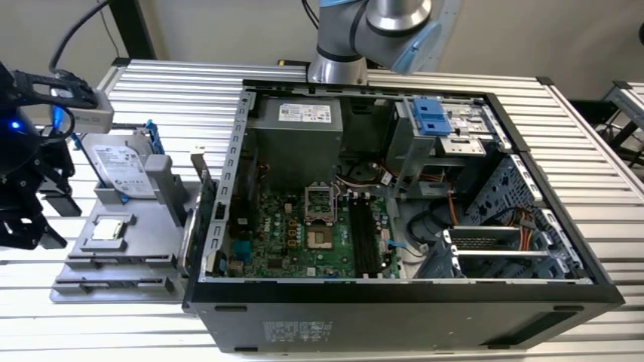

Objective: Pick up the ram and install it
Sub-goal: 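Pick up the ram and move it above insertion slot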

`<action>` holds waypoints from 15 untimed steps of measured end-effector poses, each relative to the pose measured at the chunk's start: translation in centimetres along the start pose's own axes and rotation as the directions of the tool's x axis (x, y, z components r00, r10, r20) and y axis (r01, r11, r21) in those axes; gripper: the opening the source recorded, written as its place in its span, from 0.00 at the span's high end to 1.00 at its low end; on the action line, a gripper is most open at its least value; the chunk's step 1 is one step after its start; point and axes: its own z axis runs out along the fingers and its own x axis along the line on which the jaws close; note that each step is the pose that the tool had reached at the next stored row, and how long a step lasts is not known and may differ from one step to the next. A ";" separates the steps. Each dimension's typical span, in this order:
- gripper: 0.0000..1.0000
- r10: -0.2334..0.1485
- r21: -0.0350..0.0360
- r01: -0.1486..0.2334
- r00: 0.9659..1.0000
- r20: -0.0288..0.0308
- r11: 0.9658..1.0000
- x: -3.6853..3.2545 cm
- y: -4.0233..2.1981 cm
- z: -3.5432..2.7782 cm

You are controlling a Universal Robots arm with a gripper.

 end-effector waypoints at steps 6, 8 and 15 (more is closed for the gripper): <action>0.00 0.000 0.003 0.000 1.000 -0.002 1.000 0.03 -0.03 1.10; 0.00 0.001 0.004 -0.001 1.000 -0.002 1.000 0.04 -0.03 1.45; 0.00 0.005 0.007 -0.005 1.000 -0.006 1.000 0.06 -0.06 2.73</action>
